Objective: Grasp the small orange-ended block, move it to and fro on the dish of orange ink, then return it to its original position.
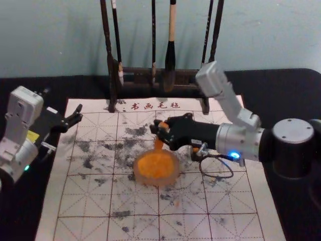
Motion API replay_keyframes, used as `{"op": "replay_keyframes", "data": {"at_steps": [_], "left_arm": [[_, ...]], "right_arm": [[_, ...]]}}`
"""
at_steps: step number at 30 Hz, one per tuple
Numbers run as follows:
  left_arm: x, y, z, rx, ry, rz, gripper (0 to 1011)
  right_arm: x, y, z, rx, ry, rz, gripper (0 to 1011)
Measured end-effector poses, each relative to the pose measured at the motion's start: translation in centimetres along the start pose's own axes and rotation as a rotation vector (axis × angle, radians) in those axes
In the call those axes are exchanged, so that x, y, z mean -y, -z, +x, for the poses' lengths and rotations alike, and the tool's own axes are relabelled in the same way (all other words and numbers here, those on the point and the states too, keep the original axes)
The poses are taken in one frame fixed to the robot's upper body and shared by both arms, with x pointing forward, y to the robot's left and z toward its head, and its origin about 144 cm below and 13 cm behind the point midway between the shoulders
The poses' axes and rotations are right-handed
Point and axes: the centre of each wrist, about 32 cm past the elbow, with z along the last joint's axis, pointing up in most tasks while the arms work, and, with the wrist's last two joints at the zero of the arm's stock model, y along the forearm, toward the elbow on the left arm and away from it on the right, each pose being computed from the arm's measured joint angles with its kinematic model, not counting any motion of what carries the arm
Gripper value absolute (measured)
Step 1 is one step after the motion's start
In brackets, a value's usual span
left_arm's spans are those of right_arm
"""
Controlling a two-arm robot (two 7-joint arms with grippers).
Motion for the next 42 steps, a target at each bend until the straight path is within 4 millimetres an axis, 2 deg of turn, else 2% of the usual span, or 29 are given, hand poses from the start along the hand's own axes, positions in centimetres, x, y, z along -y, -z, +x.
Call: {"op": "replay_keyframes", "data": {"at_steps": [14, 24, 33, 42], "left_arm": [[0.0, 0.0, 0.0, 0.000, 0.000, 0.000, 1001], [0.0, 0.0, 0.0, 0.000, 0.000, 0.000, 1001], [0.0, 0.0, 0.0, 0.000, 0.000, 0.000, 1001], [0.0, 0.0, 0.0, 0.000, 0.000, 0.000, 1001]], "right_arm": [[3.5, -1.2, -0.5, -0.081, 0.079, 0.069, 111], [6.4, -0.4, -0.8, -0.087, 0.169, 0.065, 111], [7.0, 1.1, -1.7, -0.074, 0.228, 0.041, 111], [6.6, 2.3, -2.4, -0.103, 0.279, 0.025, 111]]}}
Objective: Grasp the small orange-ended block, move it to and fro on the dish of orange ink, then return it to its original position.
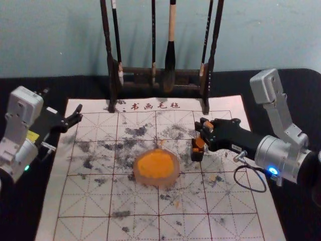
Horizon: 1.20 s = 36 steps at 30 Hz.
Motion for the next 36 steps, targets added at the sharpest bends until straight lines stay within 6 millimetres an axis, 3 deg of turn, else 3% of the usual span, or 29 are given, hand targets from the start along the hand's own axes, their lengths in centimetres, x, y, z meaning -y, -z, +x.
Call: {"op": "replay_keyframes", "data": {"at_steps": [36], "left_arm": [[0.0, 0.0, 0.0, 0.000, 0.000, 0.000, 1001]], "right_arm": [[-1.6, 1.0, 0.3, 0.000, 0.038, -0.049, 111]]}}
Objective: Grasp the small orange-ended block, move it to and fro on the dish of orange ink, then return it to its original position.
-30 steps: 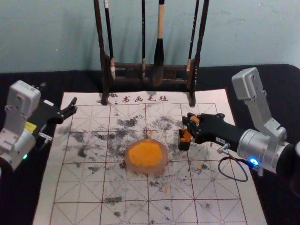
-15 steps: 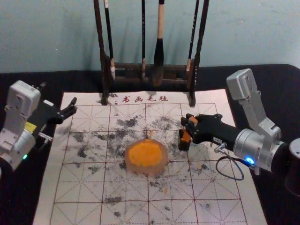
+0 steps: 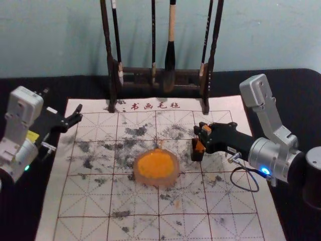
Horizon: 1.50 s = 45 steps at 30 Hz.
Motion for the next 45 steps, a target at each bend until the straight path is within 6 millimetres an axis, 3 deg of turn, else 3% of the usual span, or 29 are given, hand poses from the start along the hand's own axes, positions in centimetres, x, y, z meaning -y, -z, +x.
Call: {"op": "replay_keyframes", "data": {"at_steps": [45], "left_arm": [[0.0, 0.0, 0.0, 0.000, 0.000, 0.000, 1001]], "right_arm": [[-1.6, 1.6, -0.3, 0.022, -0.001, -0.048, 111]]}}
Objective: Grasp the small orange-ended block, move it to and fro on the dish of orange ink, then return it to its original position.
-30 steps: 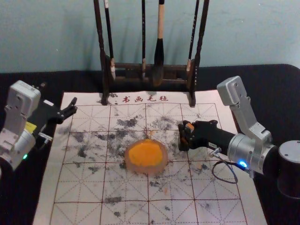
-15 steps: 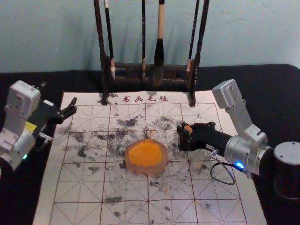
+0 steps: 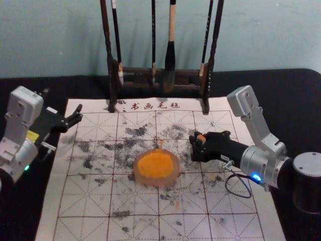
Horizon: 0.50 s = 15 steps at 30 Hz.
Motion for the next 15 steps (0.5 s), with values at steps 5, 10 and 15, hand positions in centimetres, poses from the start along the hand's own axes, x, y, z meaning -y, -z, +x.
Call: {"op": "replay_keyframes", "data": {"at_steps": [5, 10, 15], "left_arm": [[0.00, 0.00, 0.00, 0.000, 0.000, 0.000, 1001], [0.00, 0.00, 0.00, 0.000, 0.000, 0.000, 1001], [0.00, 0.00, 0.00, 0.000, 0.000, 0.000, 1001]], "right_arm": [[0.01, -0.01, 0.00, -0.001, 0.000, 0.001, 195], [0.02, -0.02, 0.01, -0.001, 0.000, 0.001, 357], [0.03, -0.03, 0.01, -0.001, 0.000, 0.001, 523]]}}
